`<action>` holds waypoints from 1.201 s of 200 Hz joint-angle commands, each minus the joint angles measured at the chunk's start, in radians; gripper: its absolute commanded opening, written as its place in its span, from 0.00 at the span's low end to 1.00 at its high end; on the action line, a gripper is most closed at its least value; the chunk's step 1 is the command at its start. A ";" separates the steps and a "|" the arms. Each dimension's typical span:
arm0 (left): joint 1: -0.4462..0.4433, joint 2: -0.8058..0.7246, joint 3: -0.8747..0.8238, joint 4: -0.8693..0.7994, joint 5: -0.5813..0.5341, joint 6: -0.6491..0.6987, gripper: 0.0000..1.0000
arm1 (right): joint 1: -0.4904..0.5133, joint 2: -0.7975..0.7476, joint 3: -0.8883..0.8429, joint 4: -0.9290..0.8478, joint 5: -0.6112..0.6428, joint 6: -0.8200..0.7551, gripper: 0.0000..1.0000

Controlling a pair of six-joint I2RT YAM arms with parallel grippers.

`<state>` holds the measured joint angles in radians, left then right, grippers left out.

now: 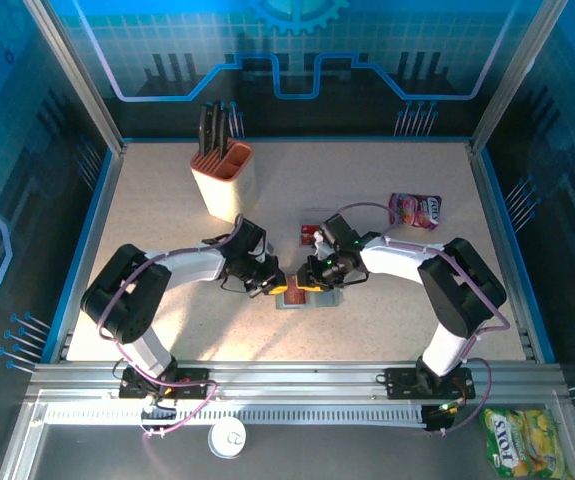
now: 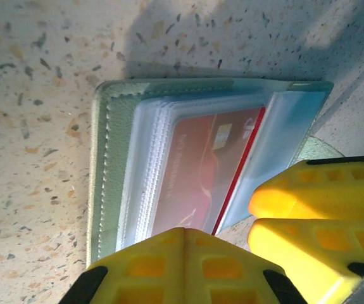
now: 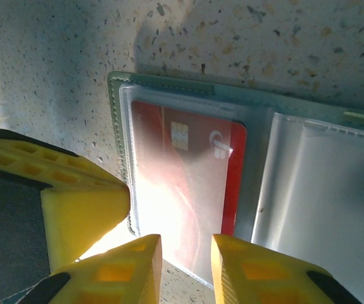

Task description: Take the credit cards out of the card holder

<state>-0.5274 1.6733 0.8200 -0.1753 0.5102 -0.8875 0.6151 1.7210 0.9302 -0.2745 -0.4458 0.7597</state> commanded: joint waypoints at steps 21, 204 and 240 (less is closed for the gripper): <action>0.007 0.015 -0.017 0.001 -0.005 0.012 0.02 | 0.012 0.025 0.023 0.012 -0.010 0.003 0.28; 0.024 0.046 -0.020 -0.047 -0.030 0.029 0.01 | 0.012 0.065 0.046 -0.069 0.073 -0.049 0.26; 0.023 0.042 -0.013 -0.054 -0.032 0.032 0.01 | 0.013 0.044 0.056 -0.105 0.099 -0.065 0.26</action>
<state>-0.5129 1.6958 0.8066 -0.1780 0.4950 -0.8825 0.6163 1.7782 0.9676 -0.3096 -0.4000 0.7216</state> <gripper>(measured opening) 0.054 0.257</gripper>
